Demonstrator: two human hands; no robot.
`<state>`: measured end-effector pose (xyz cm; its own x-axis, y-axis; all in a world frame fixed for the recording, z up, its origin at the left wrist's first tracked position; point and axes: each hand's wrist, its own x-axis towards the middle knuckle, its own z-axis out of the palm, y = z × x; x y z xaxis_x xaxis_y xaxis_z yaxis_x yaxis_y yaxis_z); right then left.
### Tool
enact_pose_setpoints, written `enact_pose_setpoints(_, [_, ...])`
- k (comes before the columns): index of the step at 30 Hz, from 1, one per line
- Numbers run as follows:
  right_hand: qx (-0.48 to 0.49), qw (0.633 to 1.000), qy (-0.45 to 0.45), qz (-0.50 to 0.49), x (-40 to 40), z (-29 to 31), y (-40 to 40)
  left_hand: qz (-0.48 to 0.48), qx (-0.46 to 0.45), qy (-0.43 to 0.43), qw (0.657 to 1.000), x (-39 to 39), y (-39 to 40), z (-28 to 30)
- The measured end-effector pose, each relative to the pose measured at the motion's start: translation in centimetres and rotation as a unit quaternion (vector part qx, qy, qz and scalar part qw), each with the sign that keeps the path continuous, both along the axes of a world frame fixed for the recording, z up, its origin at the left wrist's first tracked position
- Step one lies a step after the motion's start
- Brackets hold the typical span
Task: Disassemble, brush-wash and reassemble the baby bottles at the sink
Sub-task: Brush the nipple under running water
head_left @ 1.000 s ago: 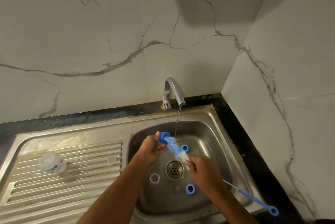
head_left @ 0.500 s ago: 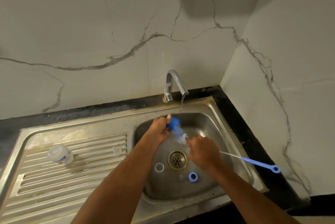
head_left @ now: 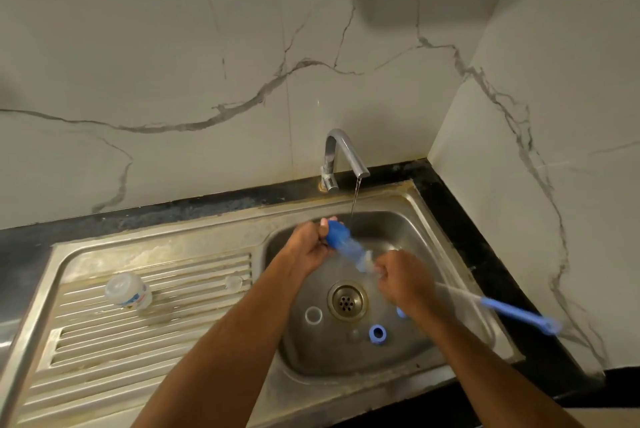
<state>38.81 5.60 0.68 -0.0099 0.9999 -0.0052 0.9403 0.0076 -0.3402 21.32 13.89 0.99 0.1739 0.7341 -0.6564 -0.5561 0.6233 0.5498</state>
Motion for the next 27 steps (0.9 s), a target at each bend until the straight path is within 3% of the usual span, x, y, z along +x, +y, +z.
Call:
enact_pose_setpoints(2, [0.143, 0.973, -0.182, 0.017, 1.1, 1.2, 0.2, -0.002, -0.006, -0.008, 1.000, 0.4, -0.8, -0.1])
enact_pose_setpoints(4, [0.206, 0.954, -0.211, 0.047, 1.0, 1.5, -0.2, 0.003, -0.002, -0.017, 1.000, 0.9, -0.6, -0.2])
enact_pose_setpoints(5, [0.194, 0.958, -0.199, 0.073, 0.5, 0.9, -0.3, 0.004, 0.002, -0.012, 1.000, 1.0, -0.4, -0.3])
enact_pose_setpoints(8, [-0.018, 0.995, -0.037, 0.092, -0.5, 0.2, -0.2, 0.019, -0.015, -0.004, 1.000, 0.7, -0.6, -1.0])
enact_pose_setpoints(10, [-0.100, 0.969, 0.222, 0.035, 0.3, 0.8, 0.9, 0.032, -0.025, -0.012, 0.999, 0.1, -0.9, -1.2])
enact_pose_setpoints(11, [-0.116, 0.919, 0.373, -0.057, 0.8, 1.1, 1.5, 0.028, -0.017, -0.022, 0.999, -0.2, -0.9, -0.9])
enact_pose_setpoints(13, [-0.173, 0.724, 0.628, -0.228, 1.1, 1.5, 1.8, 0.016, 0.011, -0.038, 0.999, -0.3, -0.3, 0.2])
enact_pose_setpoints(14, [-0.191, 0.656, 0.681, -0.264, 0.9, 1.4, 1.6, 0.013, 0.022, -0.042, 0.999, -0.2, 0.2, 0.8])
enact_pose_setpoints(15, [-0.207, 0.642, 0.690, -0.263, 0.2, 1.4, 1.3, 0.010, 0.028, -0.040, 0.999, 0.0, 0.8, 1.4])
enact_pose_setpoints(16, [-0.210, 0.679, 0.661, -0.242, -0.6, 1.4, 1.0, 0.010, 0.030, -0.038, 0.999, 0.2, 1.3, 1.9])
enact_pose_setpoints(17, [-0.192, 0.755, 0.593, -0.201, -1.3, 1.5, 0.7, 0.011, 0.027, -0.031, 0.999, 0.4, 1.5, 2.1])
enact_pose_setpoints(19, [-0.093, 0.936, 0.333, -0.064, -1.4, 1.3, 0.4, 0.014, 0.020, -0.020, 1.000, 0.6, 1.4, 2.2])
enact_pose_setpoints(20, [-0.023, 0.986, 0.163, -0.007, -0.9, 1.3, 0.4, 0.012, 0.019, -0.012, 1.000, 0.6, 1.0, 2.0])
enact_pose_setpoints(21, [0.045, 0.999, 0.010, 0.018, -0.1, 1.5, 0.5, 0.004, 0.019, -0.001, 1.000, 0.5, 0.7, 1.7])
enact_pose_setpoints(23, [0.163, 0.970, -0.178, 0.044, 0.9, 2.8, 0.2, -0.006, 0.025, -0.007, 1.000, 0.7, 0.1, 1.6])
enact_pose_setpoints(25, [0.186, 0.954, -0.228, 0.053, 0.5, 3.2, -0.3, -0.009, 0.031, -0.012, 0.999, 1.2, 0.3, 1.7])
enact_pose_setpoints(27, [0.130, 0.969, -0.188, 0.095, -0.7, 3.1, -0.4, -0.003, 0.027, -0.002, 1.000, 1.5, 0.4, 1.5])
